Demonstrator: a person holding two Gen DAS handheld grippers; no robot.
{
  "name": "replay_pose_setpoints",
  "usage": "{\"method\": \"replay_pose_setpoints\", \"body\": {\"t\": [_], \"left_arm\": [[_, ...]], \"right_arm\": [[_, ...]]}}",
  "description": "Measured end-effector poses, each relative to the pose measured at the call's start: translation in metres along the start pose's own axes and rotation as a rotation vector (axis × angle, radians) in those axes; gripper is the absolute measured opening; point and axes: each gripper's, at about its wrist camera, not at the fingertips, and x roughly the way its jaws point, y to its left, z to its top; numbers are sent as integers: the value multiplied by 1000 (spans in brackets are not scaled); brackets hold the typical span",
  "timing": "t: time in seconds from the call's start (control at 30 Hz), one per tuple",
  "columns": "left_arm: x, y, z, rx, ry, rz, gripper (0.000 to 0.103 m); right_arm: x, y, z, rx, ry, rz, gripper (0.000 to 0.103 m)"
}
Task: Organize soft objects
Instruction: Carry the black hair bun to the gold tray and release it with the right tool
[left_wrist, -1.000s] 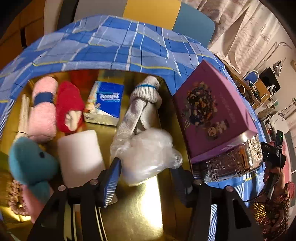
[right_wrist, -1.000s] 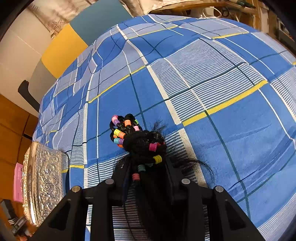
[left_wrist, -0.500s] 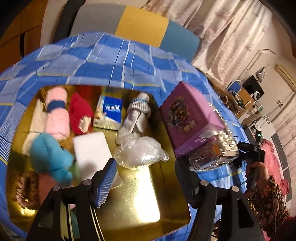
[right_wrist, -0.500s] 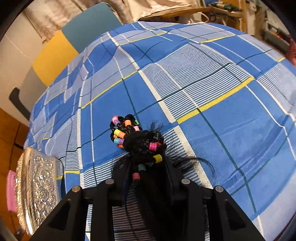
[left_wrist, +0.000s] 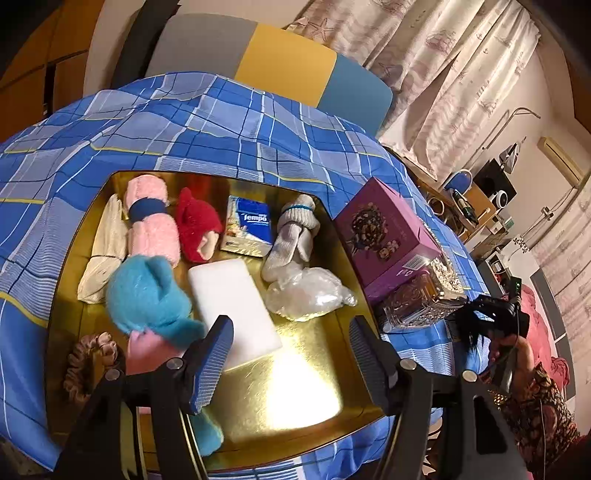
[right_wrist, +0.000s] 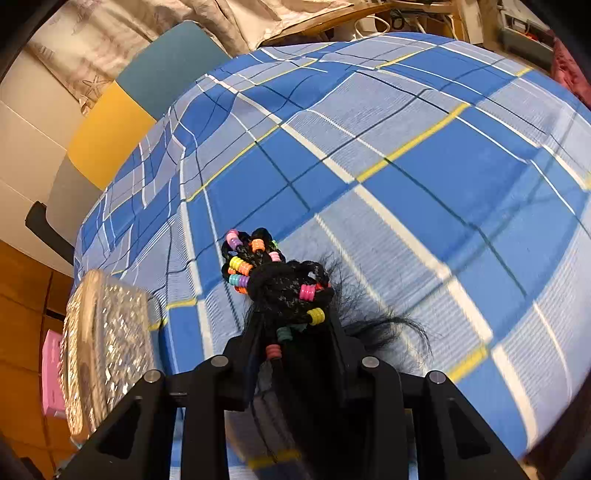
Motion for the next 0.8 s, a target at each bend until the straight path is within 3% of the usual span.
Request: {"method": "replay_pose_setpoints", "body": {"t": [0.37,0.8], "left_arm": [[-18,28,-3,-90,-42,3,66],[-26,47,-5,-134,-49,67,66]], "right_arm": [[-35,14,-52,-58,5,48,33],[-94,48,-74,-163,-86,156,33]]}}
